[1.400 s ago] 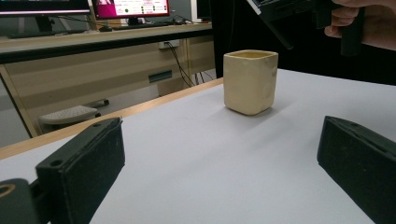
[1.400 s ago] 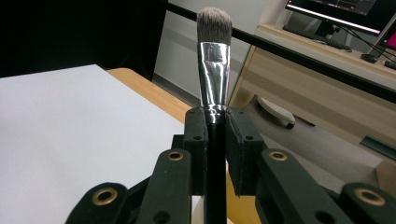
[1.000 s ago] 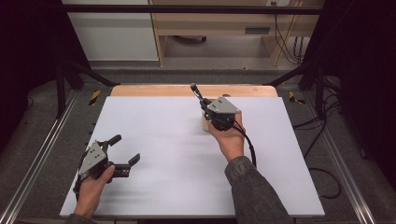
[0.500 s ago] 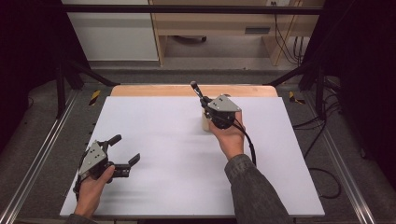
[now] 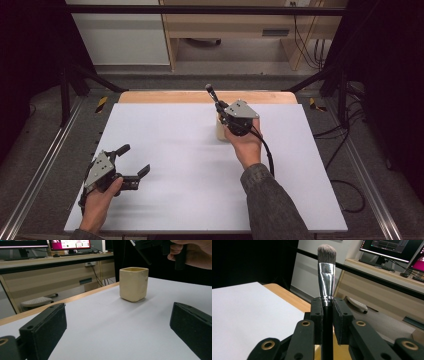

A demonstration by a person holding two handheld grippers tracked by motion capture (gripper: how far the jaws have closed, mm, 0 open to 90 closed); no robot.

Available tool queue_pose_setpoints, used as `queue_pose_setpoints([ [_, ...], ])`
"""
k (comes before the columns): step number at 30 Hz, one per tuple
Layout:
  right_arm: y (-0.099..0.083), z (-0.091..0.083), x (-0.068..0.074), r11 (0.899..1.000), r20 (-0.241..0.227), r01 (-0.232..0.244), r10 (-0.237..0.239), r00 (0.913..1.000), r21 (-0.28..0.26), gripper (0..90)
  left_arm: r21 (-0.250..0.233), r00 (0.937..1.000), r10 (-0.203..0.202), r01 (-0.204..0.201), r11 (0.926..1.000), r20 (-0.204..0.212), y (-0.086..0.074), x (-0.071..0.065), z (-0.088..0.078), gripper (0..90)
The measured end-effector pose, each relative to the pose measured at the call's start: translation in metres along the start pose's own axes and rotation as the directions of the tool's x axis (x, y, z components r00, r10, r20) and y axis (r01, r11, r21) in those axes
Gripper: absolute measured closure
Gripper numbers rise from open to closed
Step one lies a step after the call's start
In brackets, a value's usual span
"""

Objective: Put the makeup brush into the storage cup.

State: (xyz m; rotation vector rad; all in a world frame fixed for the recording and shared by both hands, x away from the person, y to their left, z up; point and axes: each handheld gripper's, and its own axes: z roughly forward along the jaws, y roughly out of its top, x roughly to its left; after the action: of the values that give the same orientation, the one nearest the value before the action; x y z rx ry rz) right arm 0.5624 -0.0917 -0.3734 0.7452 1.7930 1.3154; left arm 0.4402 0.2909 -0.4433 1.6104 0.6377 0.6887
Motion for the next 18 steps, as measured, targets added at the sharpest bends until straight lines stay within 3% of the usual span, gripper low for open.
queue_pose_setpoints([
  [18, -0.0069, 0.0063, -0.0064, 1.000, 0.029, 0.006, -0.006, 0.9996, -0.016, 79.3, 0.002, 1.0000, 0.004, -0.004, 1.0000, 0.003, -0.0004, -0.0004, 0.0008, 0.6],
])
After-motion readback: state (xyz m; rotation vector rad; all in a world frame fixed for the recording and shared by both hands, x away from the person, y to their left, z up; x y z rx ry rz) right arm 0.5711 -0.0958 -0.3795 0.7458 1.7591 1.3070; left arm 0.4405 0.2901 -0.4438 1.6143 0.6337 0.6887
